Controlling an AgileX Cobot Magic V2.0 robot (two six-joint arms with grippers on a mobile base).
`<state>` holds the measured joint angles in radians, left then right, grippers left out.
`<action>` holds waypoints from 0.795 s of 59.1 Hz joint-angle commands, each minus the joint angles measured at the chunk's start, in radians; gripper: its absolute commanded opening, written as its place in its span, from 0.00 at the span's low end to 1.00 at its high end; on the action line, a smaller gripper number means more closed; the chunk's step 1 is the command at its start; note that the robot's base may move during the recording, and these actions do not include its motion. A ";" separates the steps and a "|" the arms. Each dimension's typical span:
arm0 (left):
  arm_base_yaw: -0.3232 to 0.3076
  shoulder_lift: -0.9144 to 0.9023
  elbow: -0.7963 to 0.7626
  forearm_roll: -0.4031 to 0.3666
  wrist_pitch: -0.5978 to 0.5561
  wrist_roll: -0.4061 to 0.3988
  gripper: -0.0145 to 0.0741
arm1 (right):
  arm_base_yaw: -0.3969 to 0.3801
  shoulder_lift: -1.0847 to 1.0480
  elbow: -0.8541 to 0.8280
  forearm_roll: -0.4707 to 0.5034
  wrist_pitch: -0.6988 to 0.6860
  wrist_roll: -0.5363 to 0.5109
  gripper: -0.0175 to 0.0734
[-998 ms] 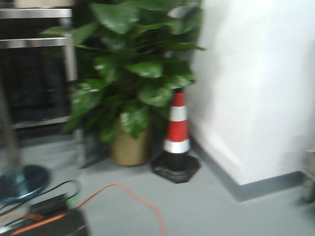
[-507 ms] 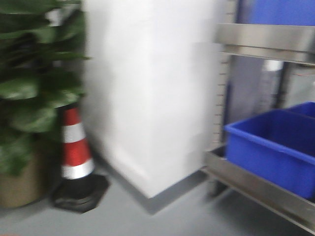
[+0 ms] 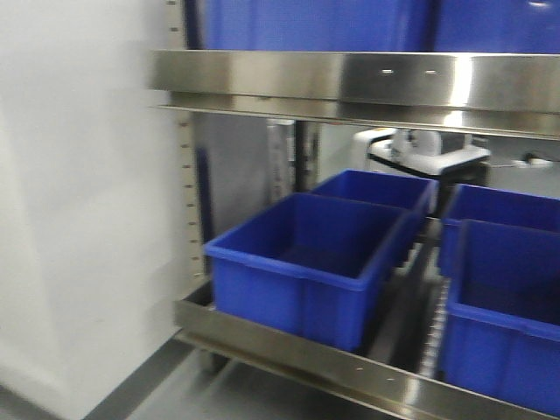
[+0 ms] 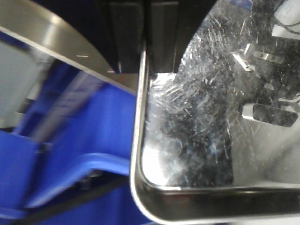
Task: Stack silver trays without gaps
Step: 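Drive up to the other rack of blue bins holding the tray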
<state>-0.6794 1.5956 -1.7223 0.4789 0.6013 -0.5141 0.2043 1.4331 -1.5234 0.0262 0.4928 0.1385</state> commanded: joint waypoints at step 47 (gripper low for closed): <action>-0.013 -0.004 -0.009 -0.021 -0.068 0.008 0.16 | 0.014 -0.007 -0.002 0.020 -0.055 -0.018 0.12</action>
<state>-0.6794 1.5956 -1.7223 0.4789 0.6013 -0.5141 0.2043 1.4331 -1.5234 0.0262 0.4928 0.1385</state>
